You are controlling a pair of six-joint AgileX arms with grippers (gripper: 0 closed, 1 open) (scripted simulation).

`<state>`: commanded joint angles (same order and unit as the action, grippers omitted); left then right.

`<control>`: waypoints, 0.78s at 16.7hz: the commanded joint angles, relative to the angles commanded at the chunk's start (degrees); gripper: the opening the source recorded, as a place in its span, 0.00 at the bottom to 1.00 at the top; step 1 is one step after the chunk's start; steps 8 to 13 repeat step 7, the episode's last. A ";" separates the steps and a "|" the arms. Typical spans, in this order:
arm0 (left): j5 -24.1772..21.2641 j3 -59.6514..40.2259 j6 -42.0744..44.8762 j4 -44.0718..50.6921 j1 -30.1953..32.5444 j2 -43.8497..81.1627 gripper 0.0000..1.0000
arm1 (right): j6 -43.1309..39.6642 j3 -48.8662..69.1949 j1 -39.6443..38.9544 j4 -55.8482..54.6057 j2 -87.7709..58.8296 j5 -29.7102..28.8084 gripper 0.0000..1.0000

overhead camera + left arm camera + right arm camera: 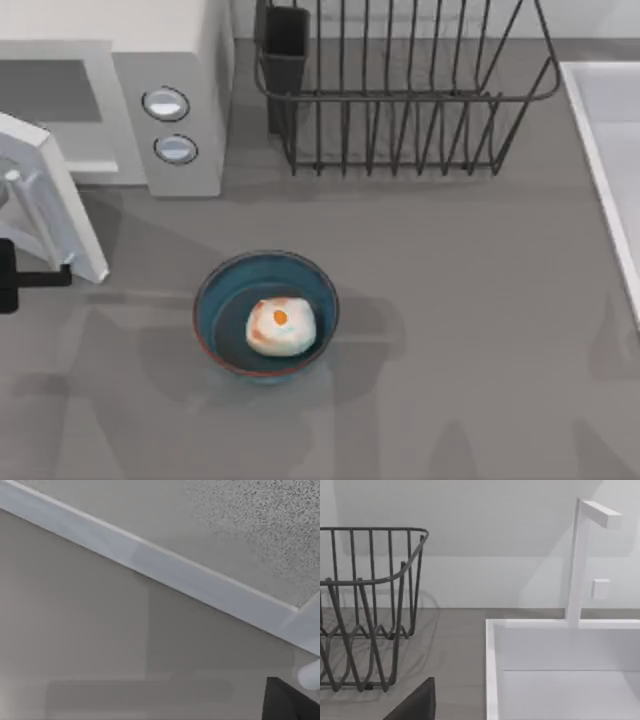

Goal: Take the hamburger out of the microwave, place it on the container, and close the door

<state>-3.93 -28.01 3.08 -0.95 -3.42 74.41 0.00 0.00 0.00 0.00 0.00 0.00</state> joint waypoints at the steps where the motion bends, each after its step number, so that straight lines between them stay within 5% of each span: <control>1: 0.15 -1.83 -0.13 -1.27 0.25 3.73 0.00 | 0.00 0.00 0.00 0.00 0.00 0.00 1.00; 6: 0.79 -8.67 -0.70 -6.29 1.27 14.98 0.00 | 0.00 0.00 0.00 0.00 0.00 0.00 1.00; 13: 0.82 -9.04 -0.73 -6.54 1.32 15.42 0.00 | 0.00 0.00 0.00 0.00 0.00 0.00 1.00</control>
